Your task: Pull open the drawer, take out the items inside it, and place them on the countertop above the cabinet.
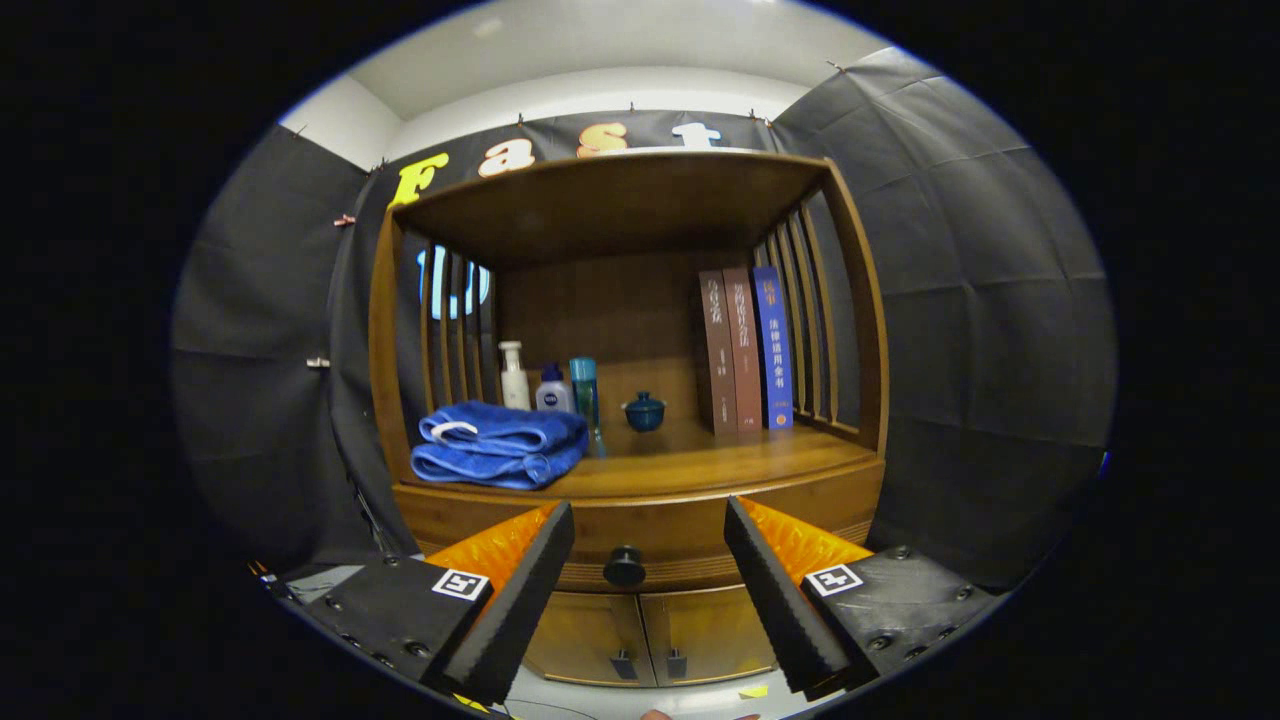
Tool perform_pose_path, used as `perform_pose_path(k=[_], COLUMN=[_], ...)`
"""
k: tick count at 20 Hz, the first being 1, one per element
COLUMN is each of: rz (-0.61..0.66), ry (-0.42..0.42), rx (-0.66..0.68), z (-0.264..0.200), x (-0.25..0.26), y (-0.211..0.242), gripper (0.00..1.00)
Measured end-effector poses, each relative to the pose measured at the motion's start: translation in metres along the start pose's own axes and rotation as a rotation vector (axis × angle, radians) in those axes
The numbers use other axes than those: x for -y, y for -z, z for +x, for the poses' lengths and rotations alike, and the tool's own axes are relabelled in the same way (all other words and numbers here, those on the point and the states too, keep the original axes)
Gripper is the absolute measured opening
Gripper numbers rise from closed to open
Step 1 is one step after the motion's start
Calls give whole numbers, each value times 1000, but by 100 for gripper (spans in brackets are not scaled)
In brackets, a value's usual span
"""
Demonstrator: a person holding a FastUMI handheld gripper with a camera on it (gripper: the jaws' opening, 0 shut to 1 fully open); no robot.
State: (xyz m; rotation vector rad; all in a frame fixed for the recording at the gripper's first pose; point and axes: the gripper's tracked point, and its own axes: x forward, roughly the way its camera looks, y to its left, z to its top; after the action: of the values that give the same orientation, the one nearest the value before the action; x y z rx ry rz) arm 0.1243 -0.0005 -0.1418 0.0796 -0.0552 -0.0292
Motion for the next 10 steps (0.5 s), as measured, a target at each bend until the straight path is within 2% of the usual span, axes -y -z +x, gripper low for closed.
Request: perform_pose_path(k=[10], rz=[-84], ry=[-1], rx=[-172], z=[75], x=[-25], y=[104], gripper=[99])
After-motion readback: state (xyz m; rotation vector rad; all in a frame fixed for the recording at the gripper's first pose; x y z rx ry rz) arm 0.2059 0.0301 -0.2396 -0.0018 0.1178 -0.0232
